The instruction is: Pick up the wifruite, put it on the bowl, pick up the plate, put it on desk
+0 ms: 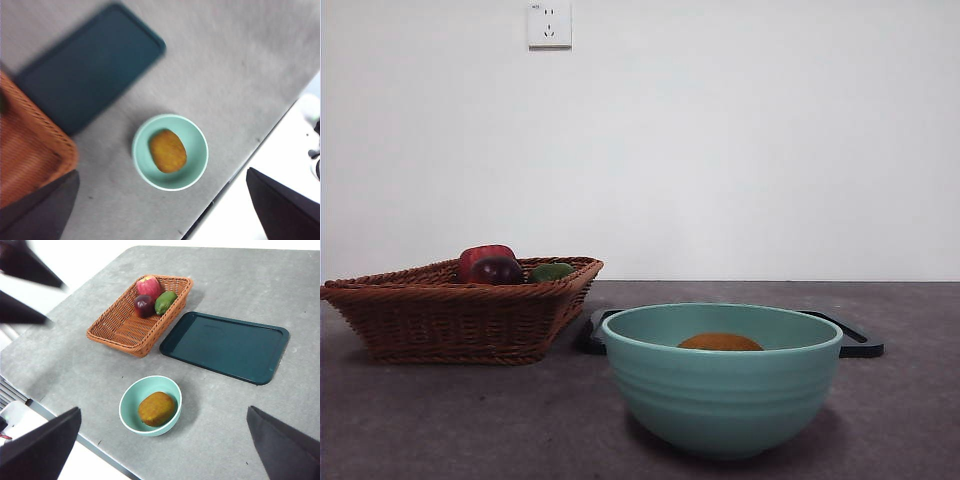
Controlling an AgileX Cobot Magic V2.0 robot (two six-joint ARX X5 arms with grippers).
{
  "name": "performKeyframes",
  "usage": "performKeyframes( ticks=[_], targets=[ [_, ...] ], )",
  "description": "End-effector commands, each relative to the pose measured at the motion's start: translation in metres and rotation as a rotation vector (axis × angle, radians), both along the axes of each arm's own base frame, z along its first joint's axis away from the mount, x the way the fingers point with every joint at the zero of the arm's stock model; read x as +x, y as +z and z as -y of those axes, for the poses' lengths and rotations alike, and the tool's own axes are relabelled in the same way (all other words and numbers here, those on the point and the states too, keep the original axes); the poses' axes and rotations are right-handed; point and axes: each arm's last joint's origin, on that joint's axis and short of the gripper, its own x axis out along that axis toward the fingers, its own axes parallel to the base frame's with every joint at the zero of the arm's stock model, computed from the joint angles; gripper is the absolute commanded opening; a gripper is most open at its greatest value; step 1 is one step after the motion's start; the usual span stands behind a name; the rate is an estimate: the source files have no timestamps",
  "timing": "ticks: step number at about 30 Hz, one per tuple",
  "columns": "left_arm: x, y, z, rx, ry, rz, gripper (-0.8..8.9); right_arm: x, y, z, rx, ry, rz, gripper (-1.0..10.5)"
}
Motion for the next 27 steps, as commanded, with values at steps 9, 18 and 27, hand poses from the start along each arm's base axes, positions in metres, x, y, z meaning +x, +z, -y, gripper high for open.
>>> performKeyframes(
  ticks=[9, 18, 27],
  targets=[
    [-0.048, 0.022, -0.080, -0.173, -0.025, 0.125, 5.32, -0.002, 0.005, 0.000, -0.001, 0.006, 0.024, 6.8],
    [-0.075, -0.021, -0.129, -0.372, -0.016, 0.213, 5.32, -0.002, 0.004, 0.001, 0.004, 0.001, 0.009, 6.8],
    [-0.093, -0.064, -0.162, -0.456, 0.015, 0.211, 5.31, -0.003, 0.001, 0.001, 0.027, -0.016, -0.046, 6.8]
  ],
)
